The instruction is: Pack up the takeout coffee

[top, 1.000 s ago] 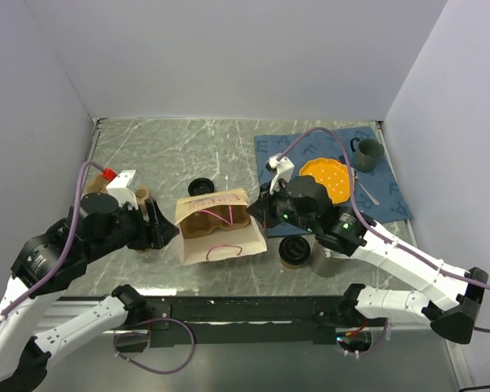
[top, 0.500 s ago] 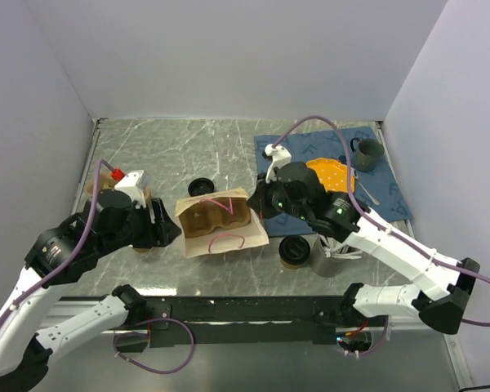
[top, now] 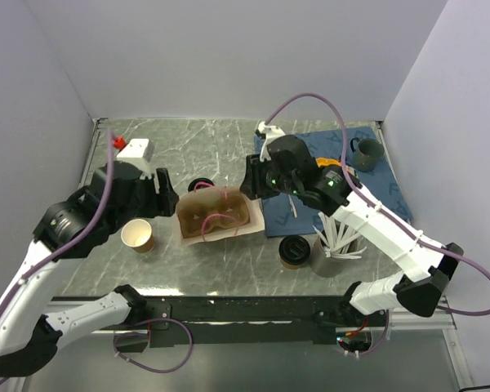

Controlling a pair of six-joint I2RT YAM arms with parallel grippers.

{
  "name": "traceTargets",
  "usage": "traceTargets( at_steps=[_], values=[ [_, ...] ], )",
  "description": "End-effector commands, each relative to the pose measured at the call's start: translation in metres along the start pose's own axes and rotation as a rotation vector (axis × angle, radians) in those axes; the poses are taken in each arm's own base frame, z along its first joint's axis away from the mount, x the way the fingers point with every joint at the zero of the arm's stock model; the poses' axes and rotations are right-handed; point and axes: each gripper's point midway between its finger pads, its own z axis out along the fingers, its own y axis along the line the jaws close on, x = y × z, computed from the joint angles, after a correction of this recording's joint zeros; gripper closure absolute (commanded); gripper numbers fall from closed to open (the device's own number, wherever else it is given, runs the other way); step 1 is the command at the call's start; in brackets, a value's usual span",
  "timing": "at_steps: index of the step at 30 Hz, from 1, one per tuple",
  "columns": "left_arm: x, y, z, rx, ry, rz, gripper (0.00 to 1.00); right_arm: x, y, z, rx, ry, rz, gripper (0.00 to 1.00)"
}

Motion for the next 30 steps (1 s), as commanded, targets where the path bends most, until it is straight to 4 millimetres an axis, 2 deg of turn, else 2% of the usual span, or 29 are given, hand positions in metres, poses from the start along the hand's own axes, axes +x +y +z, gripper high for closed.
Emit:
traceTargets(
  at_steps=[1,3,6,7,9,11,12,13,15,16,17,18,24,25,30],
  values=[
    [-0.034,-0.018,0.013,0.051,-0.093,0.127,0.27,-0.022,0.002,-0.008,-0.006,-0.023,-0.027,0.54],
    [-0.027,-0.040,0.024,0.163,-0.050,0.200,0.24,-0.027,-0.001,-0.005,0.003,-0.025,-0.038,0.55],
    [-0.020,-0.042,0.046,0.151,0.004,0.288,0.22,-0.028,-0.002,0.001,-0.014,-0.006,-0.070,0.57],
    [-0.023,-0.041,0.050,0.143,-0.002,0.336,0.23,-0.030,-0.003,0.003,-0.019,-0.006,-0.080,0.57],
    [-0.042,-0.040,0.054,0.104,-0.042,0.342,0.24,-0.032,-0.007,0.007,-0.003,0.001,-0.092,0.56],
    [-0.063,-0.041,0.052,0.122,-0.102,0.333,0.24,-0.045,-0.013,0.003,0.025,-0.022,-0.080,0.52],
    [-0.066,-0.047,0.051,0.164,-0.113,0.331,0.25,-0.049,-0.014,0.002,0.034,-0.029,-0.069,0.46],
    [-0.070,-0.046,0.052,0.171,-0.130,0.336,0.25,-0.060,-0.012,-0.004,0.036,-0.055,-0.057,0.44],
    [-0.071,-0.038,0.060,0.149,-0.114,0.333,0.25,-0.063,-0.021,-0.006,0.098,-0.052,-0.008,0.41],
    [-0.071,-0.036,0.062,0.144,-0.108,0.328,0.25,-0.073,-0.020,-0.013,0.111,-0.075,0.013,0.41],
    [-0.071,-0.031,0.065,0.133,-0.100,0.319,0.26,-0.067,-0.025,-0.016,0.145,-0.046,0.063,0.41],
    [-0.069,-0.034,0.066,0.151,-0.092,0.314,0.27,-0.075,-0.026,-0.020,0.170,-0.065,0.085,0.41],
    [-0.058,-0.035,0.066,0.175,-0.063,0.284,0.28,-0.067,-0.024,-0.031,0.197,-0.061,0.291,0.44],
    [-0.056,-0.037,0.065,0.190,-0.059,0.278,0.29,-0.059,-0.026,-0.027,0.205,-0.045,0.322,0.44],
    [-0.039,-0.048,0.059,0.284,-0.023,0.277,0.31,-0.045,-0.018,-0.025,0.208,-0.039,0.497,0.46]
  ],
)
